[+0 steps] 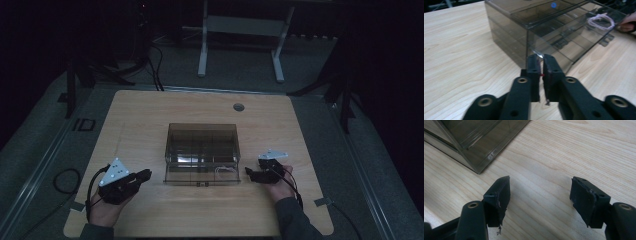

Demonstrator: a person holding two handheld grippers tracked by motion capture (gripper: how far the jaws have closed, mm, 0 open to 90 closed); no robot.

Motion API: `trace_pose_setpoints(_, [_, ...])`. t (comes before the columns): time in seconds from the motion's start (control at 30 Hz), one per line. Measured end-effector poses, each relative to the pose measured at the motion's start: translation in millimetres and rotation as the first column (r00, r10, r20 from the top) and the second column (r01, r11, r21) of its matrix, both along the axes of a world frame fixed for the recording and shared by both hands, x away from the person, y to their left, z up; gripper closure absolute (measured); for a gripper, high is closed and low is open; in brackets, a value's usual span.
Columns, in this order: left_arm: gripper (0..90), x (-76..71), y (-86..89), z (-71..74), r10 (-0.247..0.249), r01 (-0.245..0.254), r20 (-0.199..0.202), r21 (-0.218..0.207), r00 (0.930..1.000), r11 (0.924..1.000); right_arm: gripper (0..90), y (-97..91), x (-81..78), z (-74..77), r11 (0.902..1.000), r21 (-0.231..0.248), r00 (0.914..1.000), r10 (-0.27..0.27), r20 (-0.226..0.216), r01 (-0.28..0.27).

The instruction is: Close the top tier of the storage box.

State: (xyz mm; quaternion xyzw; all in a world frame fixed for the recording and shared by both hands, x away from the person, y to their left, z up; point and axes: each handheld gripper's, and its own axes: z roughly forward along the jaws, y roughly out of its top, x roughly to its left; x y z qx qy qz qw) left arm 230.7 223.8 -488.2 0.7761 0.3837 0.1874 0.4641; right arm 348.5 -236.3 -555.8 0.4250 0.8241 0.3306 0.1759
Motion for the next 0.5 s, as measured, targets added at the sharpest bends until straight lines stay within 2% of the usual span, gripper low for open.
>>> trace_pose_setpoints(0.1, [89.9, -1.1, -3.2, 1.2, -0.026, 0.026, 0.001, -0.002, 0.9997, 0.9997, 32.3, -0.2, -0.2, -0.2, 1.0, 0.001, 1.0, 0.001, 0.002, -0.001])
trace_pose_setpoints(0.3, [90.0, -3.2, -9.7, 3.1, -0.046, 0.046, 0.007, -0.001, 0.9989, 0.9989, 32.2, -0.5, -0.5, -0.6, 1.0, 0.003, 1.0, 0.001, 0.006, -0.001])
trace_pose_setpoints(0.5, [90.0, -5.3, -14.3, 4.2, -0.061, 0.061, 0.013, -0.021, 0.9981, 0.9979, 31.6, -1.5, -1.1, -1.8, 0.9999, 0.011, 0.9999, 0.002, 0.015, -0.003])
